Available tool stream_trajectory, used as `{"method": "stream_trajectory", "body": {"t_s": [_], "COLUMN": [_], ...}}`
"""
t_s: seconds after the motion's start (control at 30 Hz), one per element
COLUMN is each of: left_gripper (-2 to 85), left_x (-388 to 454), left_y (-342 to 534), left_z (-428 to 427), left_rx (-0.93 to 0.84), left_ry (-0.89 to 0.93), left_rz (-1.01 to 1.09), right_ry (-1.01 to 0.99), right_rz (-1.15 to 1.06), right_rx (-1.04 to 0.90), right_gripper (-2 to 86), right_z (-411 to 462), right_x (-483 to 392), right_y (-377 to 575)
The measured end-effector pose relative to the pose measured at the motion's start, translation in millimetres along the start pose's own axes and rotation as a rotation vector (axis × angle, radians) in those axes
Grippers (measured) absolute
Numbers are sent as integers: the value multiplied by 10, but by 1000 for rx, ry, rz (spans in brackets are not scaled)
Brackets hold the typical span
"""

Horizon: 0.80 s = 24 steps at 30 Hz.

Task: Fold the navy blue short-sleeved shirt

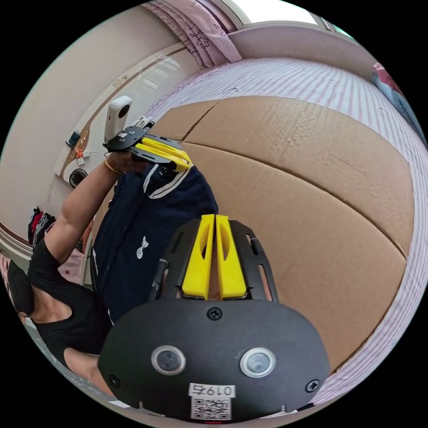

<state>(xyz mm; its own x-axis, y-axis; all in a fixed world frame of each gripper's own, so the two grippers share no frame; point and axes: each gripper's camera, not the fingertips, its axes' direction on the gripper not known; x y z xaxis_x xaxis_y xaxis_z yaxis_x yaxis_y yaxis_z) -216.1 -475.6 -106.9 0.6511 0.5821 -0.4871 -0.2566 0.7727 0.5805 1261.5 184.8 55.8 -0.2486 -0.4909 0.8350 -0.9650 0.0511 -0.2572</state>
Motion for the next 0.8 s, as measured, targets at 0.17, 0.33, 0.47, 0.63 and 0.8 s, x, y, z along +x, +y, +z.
{"method": "stream_trajectory", "body": {"t_s": [0.17, 0.33, 0.47, 0.63, 0.8], "left_gripper": [13, 10, 15, 21, 42], "left_x": [34, 157, 263, 306, 366], "left_y": [-15, -102, -164, -206, -239], "left_z": [-43, 119, 178, 208, 164], "left_rx": [44, -2, -17, -14, 6], "left_ry": [-33, -133, -176, -173, -186], "left_rz": [-15, -34, -45, -74, -124], "right_ry": [28, 16, -55, -259, -332], "right_rz": [51, 125, 99, 80, -55], "right_rx": [44, 39, 70, 220, 267], "right_gripper": [-8, -3, 32, 86, 155], "right_z": [-329, -421, -682, -1210, -1549], "right_x": [-78, -39, -18, 190, 34], "right_y": [178, 330, 627, 1255, 1776]}}
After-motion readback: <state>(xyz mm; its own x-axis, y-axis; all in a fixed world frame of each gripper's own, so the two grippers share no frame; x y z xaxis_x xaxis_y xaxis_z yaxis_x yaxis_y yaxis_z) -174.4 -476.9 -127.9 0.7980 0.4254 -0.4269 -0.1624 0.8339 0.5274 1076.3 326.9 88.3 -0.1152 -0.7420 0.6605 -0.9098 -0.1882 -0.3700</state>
